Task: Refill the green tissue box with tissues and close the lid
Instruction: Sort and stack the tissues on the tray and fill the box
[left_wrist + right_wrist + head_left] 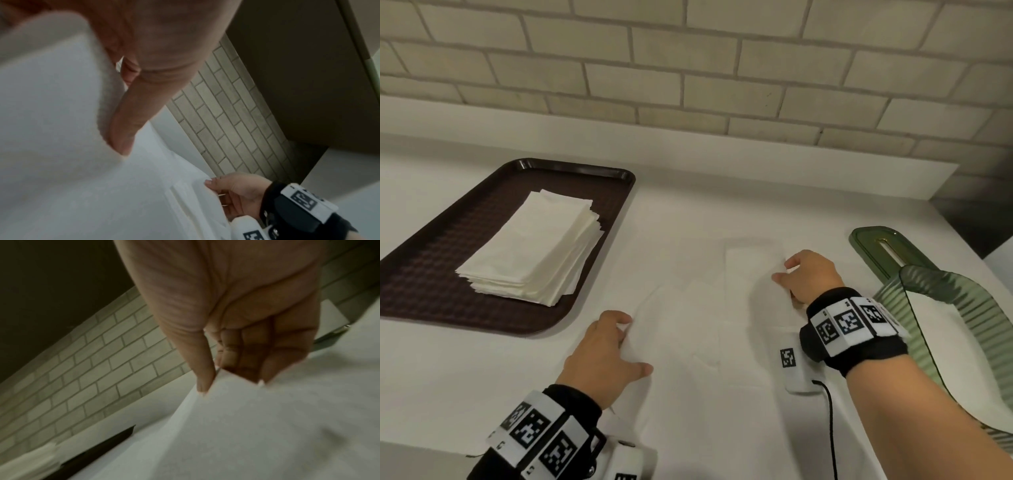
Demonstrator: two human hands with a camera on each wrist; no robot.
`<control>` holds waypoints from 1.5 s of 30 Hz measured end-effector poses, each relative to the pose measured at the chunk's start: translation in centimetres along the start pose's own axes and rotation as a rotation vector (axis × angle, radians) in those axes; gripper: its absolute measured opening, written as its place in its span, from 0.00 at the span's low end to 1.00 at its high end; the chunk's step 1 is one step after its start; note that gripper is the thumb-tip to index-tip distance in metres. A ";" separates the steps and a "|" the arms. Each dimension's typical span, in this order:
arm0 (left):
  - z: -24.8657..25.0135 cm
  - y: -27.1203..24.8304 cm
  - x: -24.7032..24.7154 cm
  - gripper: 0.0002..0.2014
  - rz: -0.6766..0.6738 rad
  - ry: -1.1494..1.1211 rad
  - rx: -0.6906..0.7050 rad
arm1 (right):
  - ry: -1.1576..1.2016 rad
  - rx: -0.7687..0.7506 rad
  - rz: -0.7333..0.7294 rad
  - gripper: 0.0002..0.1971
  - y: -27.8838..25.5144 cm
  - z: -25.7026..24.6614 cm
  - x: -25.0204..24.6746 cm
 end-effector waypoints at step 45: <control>22.2 1.3 0.6 0.06 -0.301 -0.903 0.484 | 0.598 -0.361 0.102 0.22 -10.6 0.9 -12.6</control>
Point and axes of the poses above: each hand's wrist, its own y-axis towards the middle knuckle, its own x-axis out of the palm, z = x × y, the point moved 5 cm from there along y, towards the middle knuckle, and after that the axes turned 8 degrees about z, right-handed, at the moved point
